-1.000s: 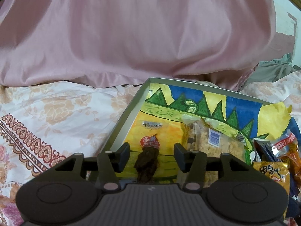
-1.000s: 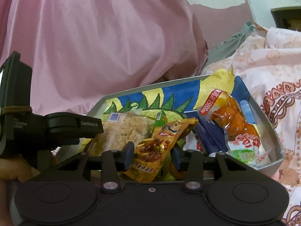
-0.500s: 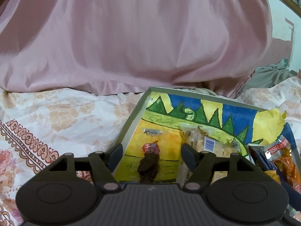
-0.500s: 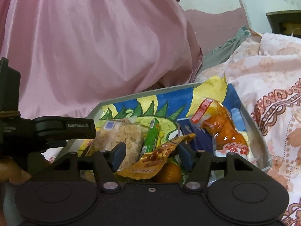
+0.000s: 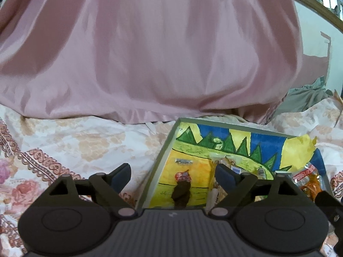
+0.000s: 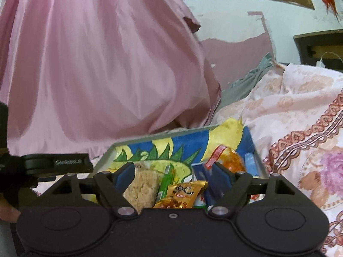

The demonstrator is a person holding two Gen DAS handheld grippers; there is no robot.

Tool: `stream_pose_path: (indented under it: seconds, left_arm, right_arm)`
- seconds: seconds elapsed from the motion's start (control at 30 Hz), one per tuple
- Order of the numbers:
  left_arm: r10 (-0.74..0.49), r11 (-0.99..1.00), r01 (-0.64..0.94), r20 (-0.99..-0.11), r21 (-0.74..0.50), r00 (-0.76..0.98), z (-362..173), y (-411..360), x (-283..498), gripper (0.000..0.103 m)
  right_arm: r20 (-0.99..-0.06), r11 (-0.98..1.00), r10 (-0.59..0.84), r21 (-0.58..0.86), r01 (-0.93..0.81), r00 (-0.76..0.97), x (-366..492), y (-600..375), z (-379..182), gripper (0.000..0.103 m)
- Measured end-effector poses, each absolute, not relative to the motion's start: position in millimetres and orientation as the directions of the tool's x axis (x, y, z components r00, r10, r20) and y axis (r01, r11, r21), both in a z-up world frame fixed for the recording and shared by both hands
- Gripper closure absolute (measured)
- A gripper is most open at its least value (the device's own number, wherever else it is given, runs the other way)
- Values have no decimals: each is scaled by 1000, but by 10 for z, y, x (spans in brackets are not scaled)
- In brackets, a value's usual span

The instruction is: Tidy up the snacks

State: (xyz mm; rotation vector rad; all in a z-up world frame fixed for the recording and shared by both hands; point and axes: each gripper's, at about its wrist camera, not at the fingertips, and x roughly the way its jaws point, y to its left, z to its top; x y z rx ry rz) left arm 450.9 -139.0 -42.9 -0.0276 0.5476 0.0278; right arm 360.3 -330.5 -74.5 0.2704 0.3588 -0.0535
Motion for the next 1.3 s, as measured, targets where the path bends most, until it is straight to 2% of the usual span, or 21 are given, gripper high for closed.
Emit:
stream_pose_path:
  seconds: [0.53,0.83,1.3]
  left_arm:
    - [8,1000,-8,-479,3,878,-72,-1353,3708,2]
    - [8,1000,4,-438,26,899,117,-1364,3422,1]
    - [4,1000,5,-406,19,914,247,-1336,3048,1]
  right_arm:
    - [-267,966,-26,242,93,963,3076,-3283,-314,11]
    - [-227,967,-34,237,89,973,2871,-3250,-165,6]
    - [-229,957,-61,262,122,971,2521,-3289,-100,1]
